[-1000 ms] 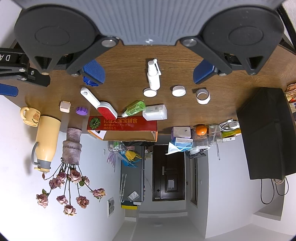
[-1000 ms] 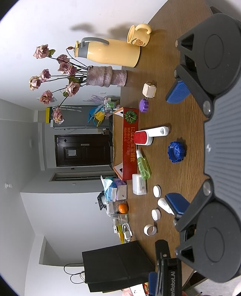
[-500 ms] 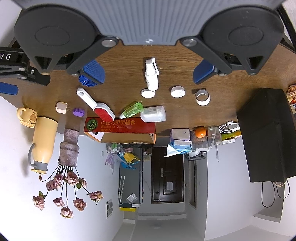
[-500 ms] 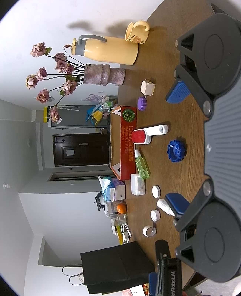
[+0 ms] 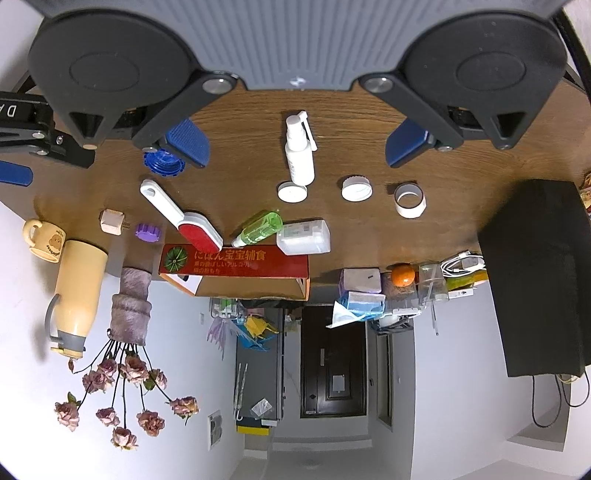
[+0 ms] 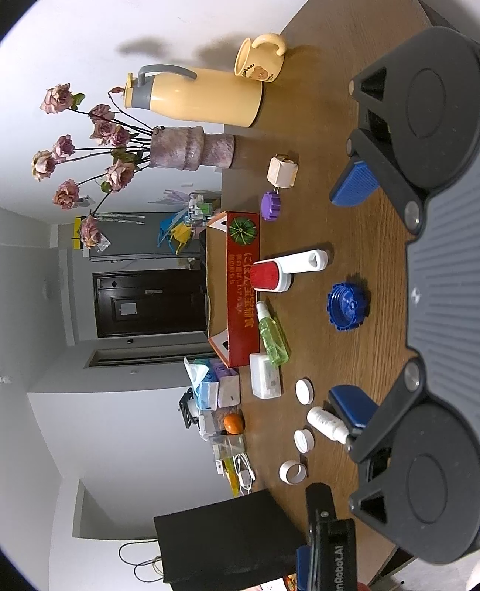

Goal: Organize rigid objects

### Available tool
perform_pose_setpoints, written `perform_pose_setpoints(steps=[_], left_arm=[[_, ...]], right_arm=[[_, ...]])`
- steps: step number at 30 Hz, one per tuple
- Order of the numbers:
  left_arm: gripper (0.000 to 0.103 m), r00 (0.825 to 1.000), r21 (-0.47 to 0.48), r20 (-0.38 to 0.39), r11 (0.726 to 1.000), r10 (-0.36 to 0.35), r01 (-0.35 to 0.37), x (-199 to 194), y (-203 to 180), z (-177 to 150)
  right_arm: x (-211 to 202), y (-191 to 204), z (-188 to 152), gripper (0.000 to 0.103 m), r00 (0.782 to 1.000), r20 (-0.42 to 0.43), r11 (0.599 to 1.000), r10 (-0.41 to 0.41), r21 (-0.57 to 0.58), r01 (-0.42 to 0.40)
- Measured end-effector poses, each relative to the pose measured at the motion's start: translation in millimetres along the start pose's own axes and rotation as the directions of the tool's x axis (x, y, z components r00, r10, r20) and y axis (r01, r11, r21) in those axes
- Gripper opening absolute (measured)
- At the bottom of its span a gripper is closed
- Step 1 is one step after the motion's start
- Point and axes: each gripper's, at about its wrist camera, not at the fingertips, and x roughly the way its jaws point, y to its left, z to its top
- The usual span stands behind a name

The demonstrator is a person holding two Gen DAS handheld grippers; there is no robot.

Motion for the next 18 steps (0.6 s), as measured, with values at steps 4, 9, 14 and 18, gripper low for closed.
perform_pose_setpoints(steps=[4, 9, 14, 18], left_arm=[[0.103, 1.000, -0.001, -0.018, 1.000, -0.004, 0.004, 11.8, 0.4, 0.9], [0.103, 0.999, -0.003, -0.043, 1.000, -0.006, 0.006, 26.8, 1.1, 2.3], [0.103, 0.998, -0.008, -0.065, 1.000, -0.004, 0.003, 41.3, 4.1, 4.3], [0.103, 0.996, -0.013, -0.084, 1.000, -0.003, 0.002, 53.3, 6.5, 4.6]], right_arm=[[10.4, -0.3, -0.4, 0.103, 1.000, -0.017, 1.000, -0.002, -0.003, 0.002], [24.1, 1.4, 0.3, 0.103, 0.999, -0.040, 1.000, -0.002, -0.011, 0.002], [39.5, 3.3, 1.4, 0.103, 0.998, -0.063, 1.000, -0.002, -0.017, 0.001], [51.9, 5.3, 1.9, 0.103, 0.996, -0.085, 1.000, -0.001, -0.023, -0.001]])
